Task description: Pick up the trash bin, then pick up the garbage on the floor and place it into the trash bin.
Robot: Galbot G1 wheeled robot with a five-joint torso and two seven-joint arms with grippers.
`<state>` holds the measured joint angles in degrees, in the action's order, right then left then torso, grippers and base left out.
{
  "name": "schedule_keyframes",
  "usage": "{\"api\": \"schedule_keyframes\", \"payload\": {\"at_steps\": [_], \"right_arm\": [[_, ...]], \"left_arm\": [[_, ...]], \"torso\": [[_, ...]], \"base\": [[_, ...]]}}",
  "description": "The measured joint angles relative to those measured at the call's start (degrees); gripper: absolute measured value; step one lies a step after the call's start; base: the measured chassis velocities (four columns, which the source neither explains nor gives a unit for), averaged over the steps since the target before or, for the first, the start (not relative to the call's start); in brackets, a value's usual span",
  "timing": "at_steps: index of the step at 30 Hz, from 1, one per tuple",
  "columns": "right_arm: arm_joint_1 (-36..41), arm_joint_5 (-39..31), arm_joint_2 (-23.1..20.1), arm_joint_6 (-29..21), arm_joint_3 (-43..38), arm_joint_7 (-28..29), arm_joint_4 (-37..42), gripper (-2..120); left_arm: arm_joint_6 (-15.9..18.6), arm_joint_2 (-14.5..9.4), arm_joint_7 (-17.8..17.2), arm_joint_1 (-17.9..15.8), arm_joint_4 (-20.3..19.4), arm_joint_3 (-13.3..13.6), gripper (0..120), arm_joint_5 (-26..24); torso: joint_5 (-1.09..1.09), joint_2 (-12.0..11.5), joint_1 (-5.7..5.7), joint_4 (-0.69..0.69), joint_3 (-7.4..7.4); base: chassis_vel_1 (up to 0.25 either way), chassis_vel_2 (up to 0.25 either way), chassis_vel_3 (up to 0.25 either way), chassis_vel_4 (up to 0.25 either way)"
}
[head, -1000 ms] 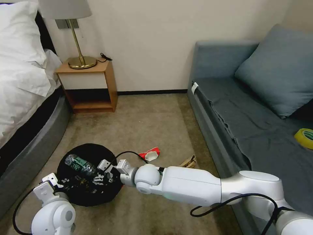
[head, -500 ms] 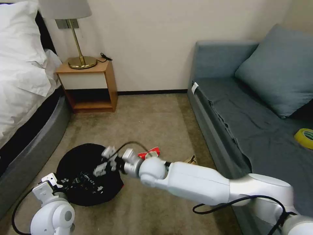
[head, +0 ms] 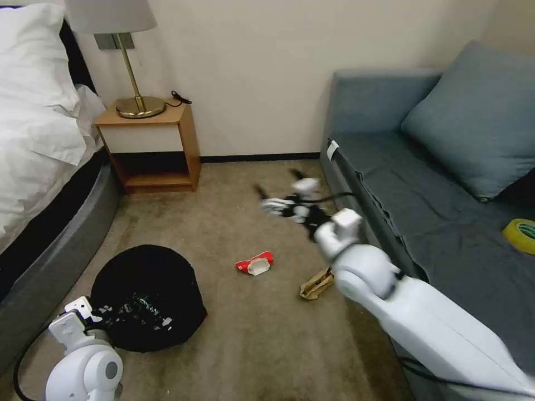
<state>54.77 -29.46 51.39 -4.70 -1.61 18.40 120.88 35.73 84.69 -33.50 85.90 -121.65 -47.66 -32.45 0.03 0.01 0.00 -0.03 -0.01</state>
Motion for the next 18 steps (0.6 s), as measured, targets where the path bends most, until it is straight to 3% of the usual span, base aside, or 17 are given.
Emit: {"api": "schedule_keyframes", "payload": {"at_steps": [2, 9, 14, 18], "right_arm": [[7.2, 3.2, 1.2, 0.5, -5.2, 2.0, 3.2, 100], [21.5, 12.4, 7.2, 2.8, -9.5, 4.6, 6.5, 100], [24.5, 16.3, 11.2, 4.0, -8.9, 4.5, 6.4, 100], [25.1, 16.7, 11.8, 4.1, -8.6, 3.9, 6.1, 100]], "left_arm": [[0.0, 0.0, 0.2, 0.0, -0.1, 0.0, 3, 0.0], [0.0, 0.1, 0.2, 0.1, -0.6, 0.0, 3, -0.1], [0.0, 0.1, 0.2, 0.2, -1.1, -0.3, 3, -0.3], [0.1, 0.1, 0.2, 0.4, -1.4, -0.5, 3, -0.5]], "torso": [[-0.03, 0.0, 0.00, 0.02, 0.00], [-0.03, 0.0, 0.00, 0.01, 0.00], [-0.03, 0.0, 0.00, 0.03, 0.00], [-0.04, 0.0, 0.00, 0.03, 0.00]], "base": [[0.000, 0.000, 0.000, 0.000], [0.000, 0.000, 0.000, 0.000], [0.000, 0.000, 0.000, 0.000], [0.000, 0.000, 0.000, 0.000]]}}
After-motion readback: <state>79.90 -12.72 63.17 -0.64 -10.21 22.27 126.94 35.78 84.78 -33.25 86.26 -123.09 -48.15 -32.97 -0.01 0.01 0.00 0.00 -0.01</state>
